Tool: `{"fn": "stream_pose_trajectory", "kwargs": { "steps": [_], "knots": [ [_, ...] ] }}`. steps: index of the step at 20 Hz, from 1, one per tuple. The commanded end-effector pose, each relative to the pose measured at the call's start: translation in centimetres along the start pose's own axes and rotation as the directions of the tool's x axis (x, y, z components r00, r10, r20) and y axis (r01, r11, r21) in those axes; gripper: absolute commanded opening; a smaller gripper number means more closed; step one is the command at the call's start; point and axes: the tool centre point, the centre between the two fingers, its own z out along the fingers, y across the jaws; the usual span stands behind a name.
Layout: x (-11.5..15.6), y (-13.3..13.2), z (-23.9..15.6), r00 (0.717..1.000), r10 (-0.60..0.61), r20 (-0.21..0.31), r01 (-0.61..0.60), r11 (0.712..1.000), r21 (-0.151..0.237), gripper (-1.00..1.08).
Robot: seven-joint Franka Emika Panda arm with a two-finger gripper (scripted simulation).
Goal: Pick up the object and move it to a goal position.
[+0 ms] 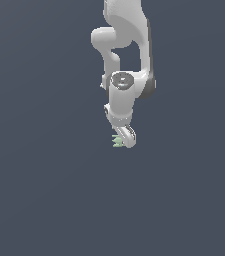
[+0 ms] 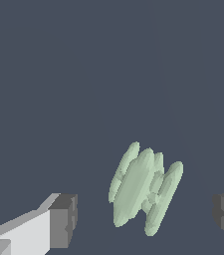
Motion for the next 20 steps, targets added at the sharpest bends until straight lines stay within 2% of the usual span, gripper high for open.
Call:
{"fn": "stream_pose_trajectory", "kwargs": {
  "steps": [1,11,20],
  "knots": [
    [-0.3,0.2,0.3,0.998,0.068,0.0,-0.068,0.998,0.0,1.0],
    [-1.3,1.0,1.4,0.954,0.3,-0.002,-0.3,0.954,0.0,1.0],
    [-1.7,1.4,1.8,0.917,0.398,-0.004,-0.398,0.917,0.0,1.0]
  ]
}}
